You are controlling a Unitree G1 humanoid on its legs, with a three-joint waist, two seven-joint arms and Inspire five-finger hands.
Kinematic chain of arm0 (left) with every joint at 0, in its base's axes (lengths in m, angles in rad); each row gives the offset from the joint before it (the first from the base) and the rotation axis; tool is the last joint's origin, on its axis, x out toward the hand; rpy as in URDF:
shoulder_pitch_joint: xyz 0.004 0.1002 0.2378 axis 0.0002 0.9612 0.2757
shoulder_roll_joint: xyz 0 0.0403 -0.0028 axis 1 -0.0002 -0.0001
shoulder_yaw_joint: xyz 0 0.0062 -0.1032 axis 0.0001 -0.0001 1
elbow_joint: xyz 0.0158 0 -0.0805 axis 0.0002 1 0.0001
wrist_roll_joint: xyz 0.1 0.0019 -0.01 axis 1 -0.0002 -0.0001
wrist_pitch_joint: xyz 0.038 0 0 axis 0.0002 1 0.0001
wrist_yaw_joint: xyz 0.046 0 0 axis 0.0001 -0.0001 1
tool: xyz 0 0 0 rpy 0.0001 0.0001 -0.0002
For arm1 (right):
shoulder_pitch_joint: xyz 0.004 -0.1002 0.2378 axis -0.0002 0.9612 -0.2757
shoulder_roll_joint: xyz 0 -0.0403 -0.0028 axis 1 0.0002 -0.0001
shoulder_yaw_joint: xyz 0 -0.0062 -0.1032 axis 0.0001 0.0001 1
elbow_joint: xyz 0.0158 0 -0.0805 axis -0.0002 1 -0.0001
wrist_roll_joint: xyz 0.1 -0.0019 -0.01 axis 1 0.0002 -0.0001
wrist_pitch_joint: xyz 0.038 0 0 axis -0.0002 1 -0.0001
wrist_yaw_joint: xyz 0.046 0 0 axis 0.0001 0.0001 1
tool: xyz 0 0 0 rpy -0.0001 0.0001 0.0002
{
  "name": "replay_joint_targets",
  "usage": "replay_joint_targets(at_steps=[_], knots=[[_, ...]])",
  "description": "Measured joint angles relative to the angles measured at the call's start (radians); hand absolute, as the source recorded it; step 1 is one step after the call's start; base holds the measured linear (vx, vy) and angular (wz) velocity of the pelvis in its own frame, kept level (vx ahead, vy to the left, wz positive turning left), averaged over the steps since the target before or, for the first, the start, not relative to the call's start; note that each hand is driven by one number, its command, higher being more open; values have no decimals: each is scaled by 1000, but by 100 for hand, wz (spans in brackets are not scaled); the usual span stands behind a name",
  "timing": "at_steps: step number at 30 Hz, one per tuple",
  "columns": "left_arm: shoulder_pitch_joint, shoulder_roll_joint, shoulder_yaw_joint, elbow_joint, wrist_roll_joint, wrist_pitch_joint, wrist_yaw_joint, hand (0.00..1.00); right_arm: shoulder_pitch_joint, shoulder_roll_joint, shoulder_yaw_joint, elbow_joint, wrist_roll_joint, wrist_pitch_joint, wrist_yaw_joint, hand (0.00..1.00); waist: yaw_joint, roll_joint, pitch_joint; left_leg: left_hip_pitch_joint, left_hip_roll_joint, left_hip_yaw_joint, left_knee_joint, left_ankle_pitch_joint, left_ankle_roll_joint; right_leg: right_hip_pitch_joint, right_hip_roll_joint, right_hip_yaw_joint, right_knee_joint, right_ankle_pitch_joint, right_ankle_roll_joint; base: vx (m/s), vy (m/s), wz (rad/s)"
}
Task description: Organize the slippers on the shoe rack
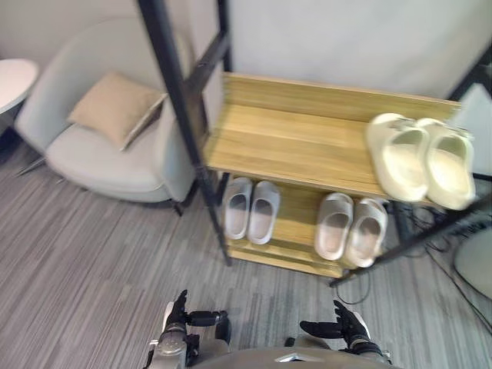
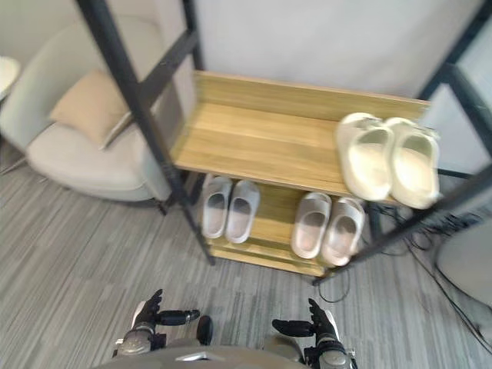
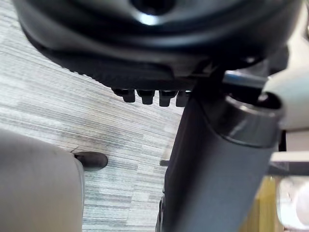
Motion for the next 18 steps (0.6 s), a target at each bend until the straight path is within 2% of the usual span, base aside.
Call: replay_joint_targets(at_steps=[1,3,4,7,8,9,10,11,12,13,15,16,18], knots=[[1,1,0,0,-1,0,9,100,-6,3,1,-2,0,-1,0,100,11,-6,-2,-15,-15,-38,-5,13,-6,6,-3,30,-4,-27,2,4,-57,89],[-5,2,2,0,-3,-1,21,100,-34,18,3,-2,3,-1,-3,100,29,-17,3,-41,-27,-80,-10,40,-17,27,-7,14,-59,-59,6,-19,-127,91],[-26,6,1,13,-3,-1,32,100,-75,32,3,-4,5,-3,-6,100,31,5,18,-74,-16,-125,-11,61,-35,36,14,-31,-107,-56,6,-45,-170,85],[-33,-8,-6,22,-3,-2,38,100,-111,52,9,-9,6,-7,-7,100,40,34,32,-93,6,-166,-22,78,-53,38,38,-70,-116,-51,-4,-78,-172,52],[-37,-24,-6,22,-22,-2,40,100,-123,70,10,-13,6,-9,-6,100,53,45,38,-101,19,-157,-43,95,-52,42,52,-102,-117,-50,-15,-44,-167,73],[-40,-32,-14,22,-20,-3,39,100,-124,81,3,-21,7,-11,-8,100,50,58,43,-113,34,-55,-40,55,32,62,62,-147,-135,-44,-24,-29,-118,96],[-47,-29,-18,22,-19,-7,36,100,-128,88,2,-21,10,-11,-12,100,37,40,50,-129,46,42,-32,-4,76,71,53,-182,-158,-33,-34,-1,-67,120],[-65,-25,-20,22,-19,-16,36,100,-129,101,0,-19,12,-11,-18,100,22,19,58,-174,51,165,48,-28,72,75,26,-225,-171,-27,-36,11,-28,133],[-87,-27,-27,24,-18,-15,36,100,-131,98,-3,-17,20,-9,-22,100,18,13,63,-228,61,301,199,-43,57,73,9,-272,-170,-28,-37,56,4,125],[-89,-31,-27,25,-17,-20,36,100,-123,89,-3,-12,21,-7,-23,100,18,14,63,-238,69,371,311,-46,57,81,7,-301,-170,-30,-40,46,2,97],[-89,-35,-27,29,-15,-20,37,100,-115,85,-10,-9,21,-7,-23,100,15,19,64,-229,79,446,357,-105,67,99,13,-331,-170,-33,-39,130,62,78],[-94,-33,-28,29,0,-24,36,100,-111,92,-45,-5,21,-4,-23,100,12,11,69,-215,60,489,311,-108,82,119,11,-371,-174,-36,-36,162,87,98],[-100,-26,-30,31,0,-30,35,100,-115,104,-58,2,23,-4,-22,100,11,-4,76,-194,40,484,264,-108,81,133,2,-391,-182,-42,-26,91,61,75]])
